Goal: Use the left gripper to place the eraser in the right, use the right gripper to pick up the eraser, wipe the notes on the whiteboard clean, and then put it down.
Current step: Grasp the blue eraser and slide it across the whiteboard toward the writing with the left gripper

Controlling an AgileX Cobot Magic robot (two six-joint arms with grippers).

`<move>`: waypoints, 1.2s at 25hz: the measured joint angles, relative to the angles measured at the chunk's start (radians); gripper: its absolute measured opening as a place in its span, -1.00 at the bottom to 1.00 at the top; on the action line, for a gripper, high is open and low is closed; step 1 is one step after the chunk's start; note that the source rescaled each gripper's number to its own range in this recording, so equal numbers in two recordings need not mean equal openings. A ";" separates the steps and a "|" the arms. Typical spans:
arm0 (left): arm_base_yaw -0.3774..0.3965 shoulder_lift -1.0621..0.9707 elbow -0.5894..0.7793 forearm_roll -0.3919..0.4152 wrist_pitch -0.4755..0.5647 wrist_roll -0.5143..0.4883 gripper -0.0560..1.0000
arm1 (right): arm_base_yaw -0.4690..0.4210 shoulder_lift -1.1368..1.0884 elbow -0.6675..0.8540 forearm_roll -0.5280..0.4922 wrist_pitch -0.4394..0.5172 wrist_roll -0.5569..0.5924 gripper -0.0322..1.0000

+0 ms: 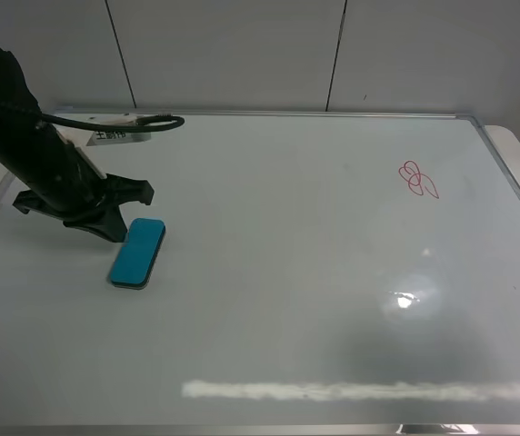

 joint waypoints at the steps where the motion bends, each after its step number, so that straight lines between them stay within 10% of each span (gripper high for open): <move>1: -0.006 0.002 -0.005 -0.024 -0.002 0.025 -0.89 | 0.000 0.000 0.000 0.000 0.000 0.000 1.00; 20: 0.006 0.183 -0.017 -0.060 -0.102 0.089 -0.89 | 0.000 0.000 0.000 0.000 0.000 0.000 1.00; 30: -0.094 0.218 -0.022 -0.286 -0.207 0.089 -0.89 | 0.000 0.000 0.000 0.000 0.000 0.000 1.00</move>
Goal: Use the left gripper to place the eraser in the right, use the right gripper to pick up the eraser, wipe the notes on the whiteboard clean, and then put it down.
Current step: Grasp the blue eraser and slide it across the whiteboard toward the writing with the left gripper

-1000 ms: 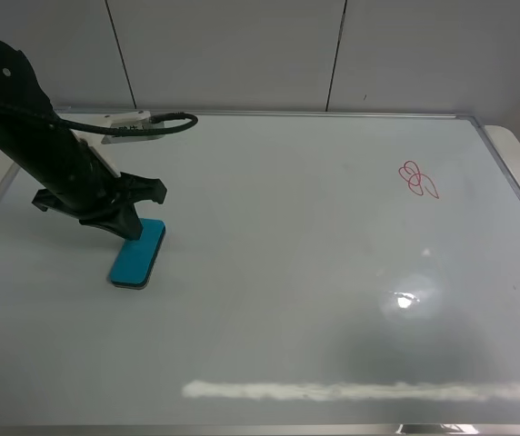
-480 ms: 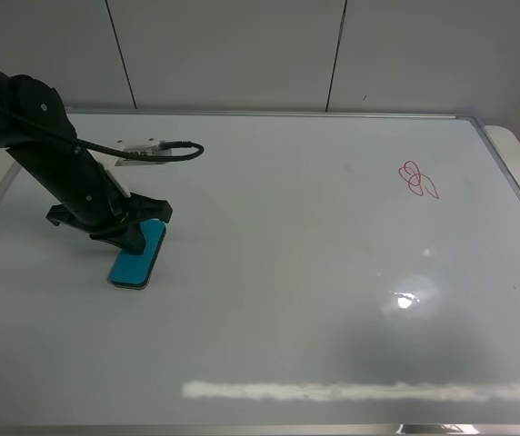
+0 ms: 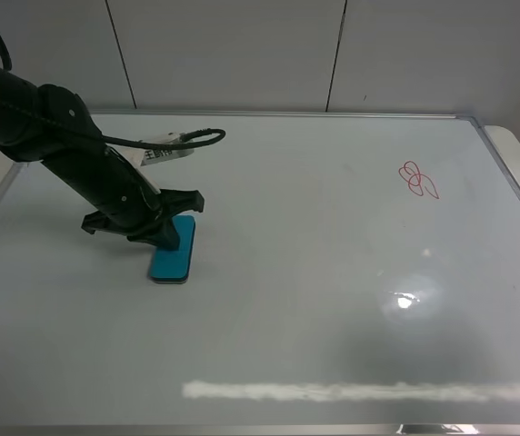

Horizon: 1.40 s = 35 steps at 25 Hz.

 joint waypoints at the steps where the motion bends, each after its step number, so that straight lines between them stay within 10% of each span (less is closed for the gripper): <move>1: -0.015 0.004 -0.004 -0.017 -0.008 0.000 -0.89 | 0.000 0.000 0.000 0.000 0.000 0.000 1.00; 16: -0.306 0.291 -0.387 -0.361 0.014 0.001 -0.87 | 0.000 0.000 0.000 0.000 0.000 0.000 1.00; 35: -0.459 0.630 -1.002 -0.458 0.081 0.008 -0.53 | 0.000 0.000 0.000 -0.038 0.000 0.013 1.00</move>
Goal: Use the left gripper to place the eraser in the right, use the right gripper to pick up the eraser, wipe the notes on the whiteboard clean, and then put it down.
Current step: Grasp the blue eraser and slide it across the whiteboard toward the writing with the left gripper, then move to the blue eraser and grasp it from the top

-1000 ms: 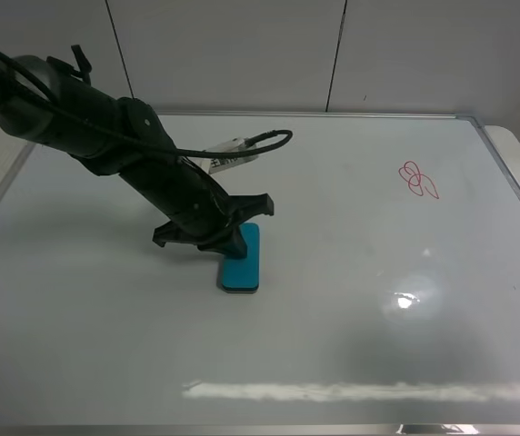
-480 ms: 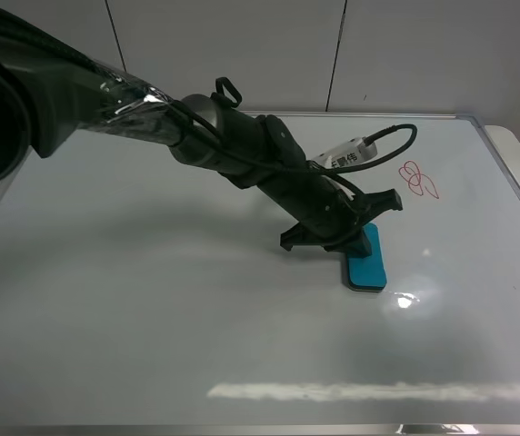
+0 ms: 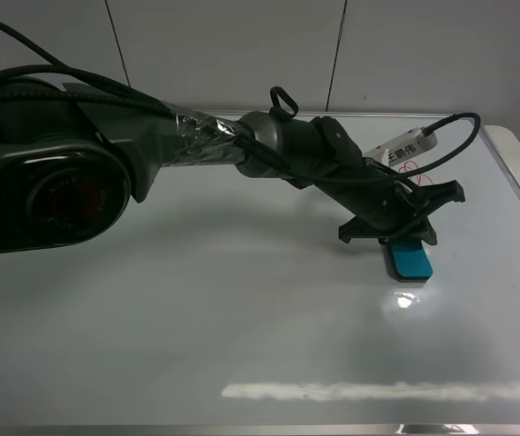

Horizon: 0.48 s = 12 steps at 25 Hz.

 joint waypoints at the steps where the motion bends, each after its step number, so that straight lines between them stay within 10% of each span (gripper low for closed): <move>1: -0.003 0.000 -0.002 -0.004 0.004 0.006 -0.53 | 0.000 0.000 0.000 -0.005 0.000 0.000 1.00; 12: -0.007 -0.099 -0.005 0.150 0.008 0.073 -0.52 | 0.000 0.000 0.000 -0.010 0.000 0.003 1.00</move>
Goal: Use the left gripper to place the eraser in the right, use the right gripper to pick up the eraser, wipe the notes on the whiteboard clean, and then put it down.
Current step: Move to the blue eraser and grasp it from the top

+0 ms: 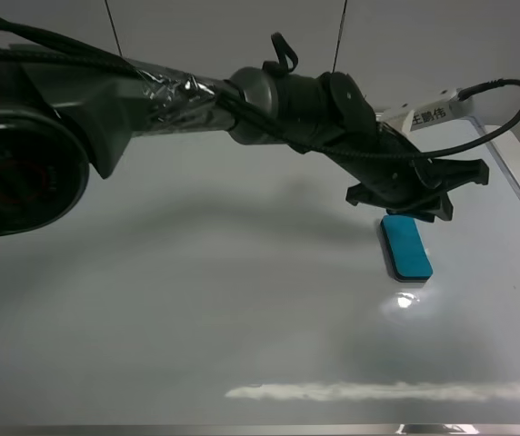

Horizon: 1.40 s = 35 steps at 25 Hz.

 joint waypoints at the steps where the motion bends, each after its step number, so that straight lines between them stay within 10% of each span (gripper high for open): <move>1: 0.000 -0.031 0.002 0.049 0.000 0.009 -0.52 | 0.000 0.000 0.000 0.000 0.000 0.000 1.00; 15: 0.215 -0.461 0.541 0.584 -0.103 0.034 -0.52 | 0.000 0.000 0.000 0.000 0.000 0.000 1.00; 24: 0.384 -0.915 1.080 0.708 -0.421 0.035 -0.86 | 0.000 0.000 0.000 0.000 0.000 0.000 1.00; 35: 0.627 -1.441 1.381 0.752 -0.429 0.036 -0.76 | 0.000 0.000 0.000 0.000 0.000 0.000 1.00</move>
